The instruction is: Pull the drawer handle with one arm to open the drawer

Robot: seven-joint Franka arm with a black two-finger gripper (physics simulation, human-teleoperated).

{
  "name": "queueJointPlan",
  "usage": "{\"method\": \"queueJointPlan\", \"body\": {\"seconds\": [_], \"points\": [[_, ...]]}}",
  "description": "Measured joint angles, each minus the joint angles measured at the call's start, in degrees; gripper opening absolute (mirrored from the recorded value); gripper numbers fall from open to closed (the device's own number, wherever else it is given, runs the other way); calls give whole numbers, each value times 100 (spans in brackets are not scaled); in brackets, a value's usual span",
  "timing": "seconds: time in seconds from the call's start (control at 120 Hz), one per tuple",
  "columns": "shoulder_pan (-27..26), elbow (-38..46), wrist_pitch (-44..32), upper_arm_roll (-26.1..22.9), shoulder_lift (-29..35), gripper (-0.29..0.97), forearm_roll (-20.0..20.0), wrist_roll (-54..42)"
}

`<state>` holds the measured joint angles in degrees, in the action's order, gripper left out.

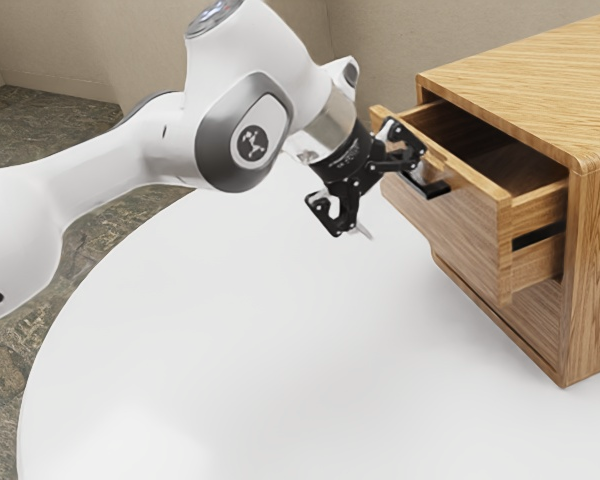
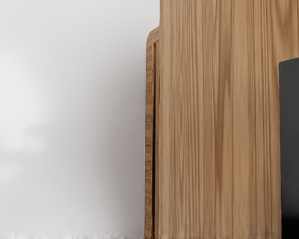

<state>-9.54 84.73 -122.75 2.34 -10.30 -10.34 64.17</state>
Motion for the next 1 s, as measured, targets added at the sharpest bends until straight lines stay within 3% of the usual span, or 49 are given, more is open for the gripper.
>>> {"method": "queueJointPlan", "body": {"seconds": [1.0], "points": [[-35, 1055, -271, 128, 909, 68, 53, -16]]}}
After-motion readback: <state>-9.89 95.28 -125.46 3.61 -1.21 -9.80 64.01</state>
